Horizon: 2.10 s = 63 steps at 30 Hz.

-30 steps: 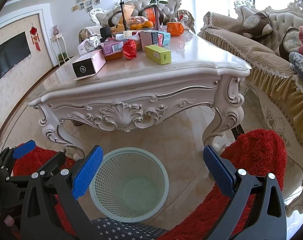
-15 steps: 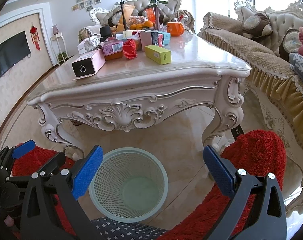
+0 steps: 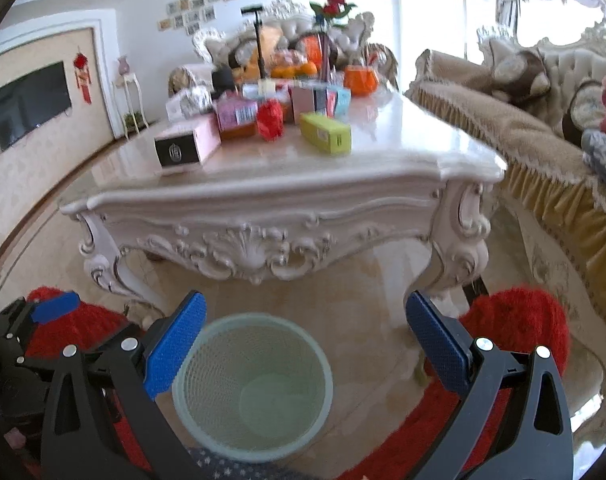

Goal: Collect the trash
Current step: 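Grasp the pink cotton-pad box with left tool while right tool grasps yellow box, then carry both boxes to the wastebasket and open both tools to drop them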

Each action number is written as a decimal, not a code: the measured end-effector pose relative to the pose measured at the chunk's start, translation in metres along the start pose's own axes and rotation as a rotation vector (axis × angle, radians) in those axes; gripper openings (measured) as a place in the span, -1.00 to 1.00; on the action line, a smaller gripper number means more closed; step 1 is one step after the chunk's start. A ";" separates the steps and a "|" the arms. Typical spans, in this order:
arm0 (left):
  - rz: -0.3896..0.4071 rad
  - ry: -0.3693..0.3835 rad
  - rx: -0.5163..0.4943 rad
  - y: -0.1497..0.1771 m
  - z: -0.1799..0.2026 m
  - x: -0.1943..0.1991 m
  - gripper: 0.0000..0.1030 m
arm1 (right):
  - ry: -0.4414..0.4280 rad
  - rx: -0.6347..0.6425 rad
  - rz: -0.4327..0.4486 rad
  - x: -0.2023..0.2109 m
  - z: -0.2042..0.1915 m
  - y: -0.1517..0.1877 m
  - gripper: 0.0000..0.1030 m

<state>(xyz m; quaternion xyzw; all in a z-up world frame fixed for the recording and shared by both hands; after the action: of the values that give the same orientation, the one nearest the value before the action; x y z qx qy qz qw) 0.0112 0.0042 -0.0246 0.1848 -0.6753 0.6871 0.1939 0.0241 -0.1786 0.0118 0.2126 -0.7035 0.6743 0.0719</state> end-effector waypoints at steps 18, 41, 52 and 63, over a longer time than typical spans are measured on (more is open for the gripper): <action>0.159 -0.127 -0.018 -0.145 -0.019 -0.118 0.88 | -0.196 0.034 0.034 -0.156 0.037 -0.111 0.87; 0.023 -0.093 0.057 -0.154 -0.042 -0.183 0.23 | -0.294 0.137 -0.133 -0.206 0.030 -0.103 -0.46; 0.075 0.066 -0.002 -0.105 -0.037 -0.056 0.23 | -0.413 -0.027 -0.090 -0.088 0.029 -0.082 -0.46; -0.391 0.160 -0.053 0.066 0.011 -0.112 0.24 | -0.399 0.015 -0.540 -0.120 -0.024 0.101 -0.46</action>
<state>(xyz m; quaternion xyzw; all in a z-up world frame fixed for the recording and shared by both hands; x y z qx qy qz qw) 0.0726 -0.0092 -0.1388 0.2520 -0.6270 0.6309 0.3812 0.0877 -0.1309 -0.1260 0.5197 -0.6170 0.5811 0.1073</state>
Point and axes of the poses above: each gripper's, at about its wrist camera, not at the fingertips, and x roughly against the way its jaws point, z to its right, y to its underside, the point moved 2 cm from there along -x, roughly the way its jaws point, and after that the axes turned 15 degrees about z, right-handed, at the moved point
